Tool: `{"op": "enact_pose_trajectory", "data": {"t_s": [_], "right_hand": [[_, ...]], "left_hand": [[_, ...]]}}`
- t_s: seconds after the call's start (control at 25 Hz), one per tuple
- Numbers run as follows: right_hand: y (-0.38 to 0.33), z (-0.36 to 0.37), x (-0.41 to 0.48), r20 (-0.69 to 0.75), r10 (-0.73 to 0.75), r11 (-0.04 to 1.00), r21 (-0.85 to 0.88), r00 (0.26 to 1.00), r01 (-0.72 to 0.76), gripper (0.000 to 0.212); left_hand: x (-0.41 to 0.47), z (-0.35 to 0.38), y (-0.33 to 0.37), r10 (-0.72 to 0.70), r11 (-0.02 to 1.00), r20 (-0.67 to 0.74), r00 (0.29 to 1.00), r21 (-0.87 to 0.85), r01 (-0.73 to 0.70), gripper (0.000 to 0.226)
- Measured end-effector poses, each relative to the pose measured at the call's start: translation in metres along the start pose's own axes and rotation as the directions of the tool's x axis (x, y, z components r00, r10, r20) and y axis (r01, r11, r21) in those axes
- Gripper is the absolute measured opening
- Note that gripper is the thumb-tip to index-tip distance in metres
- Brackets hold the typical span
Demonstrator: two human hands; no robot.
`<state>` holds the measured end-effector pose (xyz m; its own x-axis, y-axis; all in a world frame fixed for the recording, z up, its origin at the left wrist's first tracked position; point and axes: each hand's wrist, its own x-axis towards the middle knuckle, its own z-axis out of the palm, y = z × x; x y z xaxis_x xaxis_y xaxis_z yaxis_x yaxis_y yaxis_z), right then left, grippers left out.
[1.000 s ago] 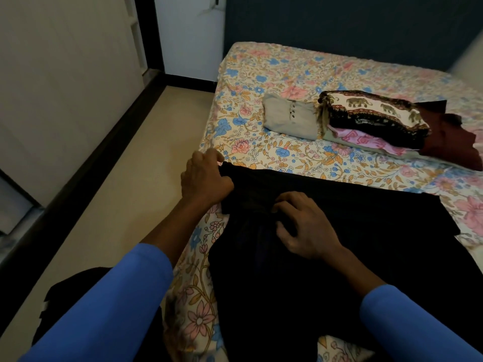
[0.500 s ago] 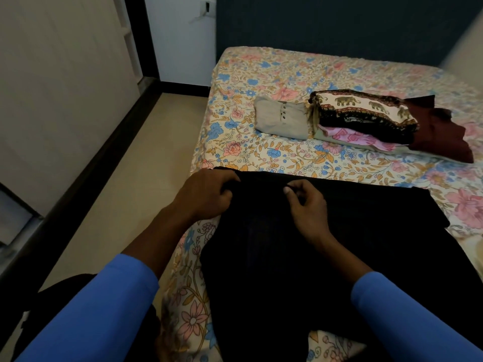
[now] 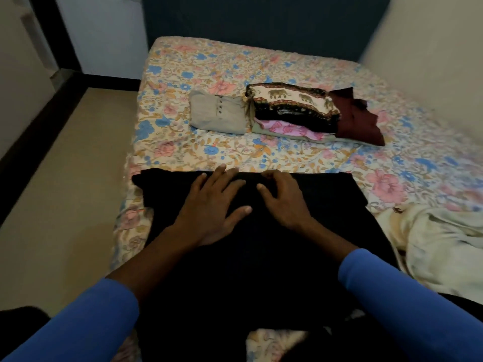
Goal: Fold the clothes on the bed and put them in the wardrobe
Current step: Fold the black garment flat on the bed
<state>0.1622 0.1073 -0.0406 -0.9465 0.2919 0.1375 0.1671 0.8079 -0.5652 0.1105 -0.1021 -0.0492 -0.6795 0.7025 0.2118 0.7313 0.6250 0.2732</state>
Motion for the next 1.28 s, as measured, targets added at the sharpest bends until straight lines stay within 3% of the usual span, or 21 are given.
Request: {"op": "enact_pose_trajectory", "data": {"t_s": [0.08,0.12,0.2,0.24,0.32,0.36,0.44,0.48,0.52,0.56,0.64,0.72,0.8,0.88,1.04,1.16,1.28], "right_hand": [[0.055,-0.041,0.007,0.003,0.262,0.937,-0.239,0.965,-0.254,0.052],[0.078,-0.062,0.009,-0.019,0.4,0.865,-0.321,0.916,-0.385,0.059],[0.115,-0.099,0.01,-0.131,0.573,0.741,-0.337,0.809,-0.58,0.066],[0.125,-0.111,0.013,-0.217,0.576,0.72,-0.321,0.788,-0.615,0.063],[0.131,-0.12,0.026,-0.345,0.425,0.769,-0.349,0.837,-0.535,0.049],[0.129,-0.121,0.037,-0.293,0.326,0.828,-0.37,0.899,-0.422,0.047],[0.125,-0.118,0.054,0.023,0.228,0.868,-0.458,0.973,-0.192,0.059],[0.124,-0.115,0.059,0.157,0.251,0.829,-0.544,0.955,-0.129,0.061],[0.124,-0.113,0.063,0.198,0.296,0.767,-0.632,0.935,-0.109,0.057],[0.124,-0.112,0.068,0.162,0.309,0.698,-0.708,0.937,-0.108,0.049],[0.122,-0.111,0.069,0.025,0.274,0.583,-0.799,0.962,-0.145,0.036],[0.12,-0.108,0.069,-0.071,0.299,0.559,-0.795,0.952,-0.235,0.033],[0.117,-0.106,0.074,-0.136,0.343,0.646,-0.685,0.93,-0.338,0.027],[0.115,-0.103,0.087,-0.213,0.339,0.764,-0.505,0.916,-0.401,0.023],[0.113,-0.107,0.142,-0.357,0.232,0.859,-0.36,0.905,-0.363,0.024],[0.118,-0.111,0.187,-0.367,0.196,0.859,-0.383,0.909,-0.34,0.028],[0.13,-0.094,0.199,-0.174,0.248,0.899,-0.326,0.953,-0.294,0.047]], "left_hand": [[0.008,0.022,0.012,-0.04,0.999,0.185,0.982,0.028,0.035,0.076],[0.011,0.028,0.012,-0.075,0.997,0.204,0.976,0.034,0.07,0.077],[0.014,0.03,0.012,-0.106,0.994,0.12,0.987,0.002,0.106,0.073],[0.018,0.026,0.011,-0.125,0.991,0.026,0.992,-0.039,0.126,0.066],[0.027,0.012,-0.001,-0.18,0.98,-0.179,0.967,-0.113,0.162,0.05],[0.033,0.004,-0.011,-0.221,0.974,-0.23,0.948,-0.108,0.201,0.043],[0.045,-0.014,-0.035,-0.339,0.94,-0.097,0.936,-0.005,0.34,0.044],[0.05,-0.024,-0.045,-0.414,0.908,0.057,0.908,0.091,0.408,0.05],[0.053,-0.034,-0.05,-0.48,0.873,0.186,0.857,0.194,0.447,0.052],[0.056,-0.043,-0.054,-0.528,0.841,0.256,0.81,0.291,0.457,0.05],[0.059,-0.055,-0.062,-0.589,0.779,0.263,0.764,0.435,0.451,0.038],[0.061,-0.062,-0.071,-0.652,0.721,0.248,0.716,0.493,0.487,0.032],[0.063,-0.058,-0.082,-0.691,0.706,0.206,0.693,0.401,0.584,0.028],[0.071,-0.051,-0.092,-0.682,0.715,0.045,0.73,0.251,0.652,0.023],[0.126,-0.054,-0.121,-0.571,0.769,-0.238,0.786,0.182,0.613,0.019],[0.178,-0.057,-0.142,-0.552,0.792,-0.166,0.817,0.202,0.576,0.024],[0.19,-0.034,-0.14,-0.607,0.785,-0.009,0.795,0.151,0.601,0.042]]}}
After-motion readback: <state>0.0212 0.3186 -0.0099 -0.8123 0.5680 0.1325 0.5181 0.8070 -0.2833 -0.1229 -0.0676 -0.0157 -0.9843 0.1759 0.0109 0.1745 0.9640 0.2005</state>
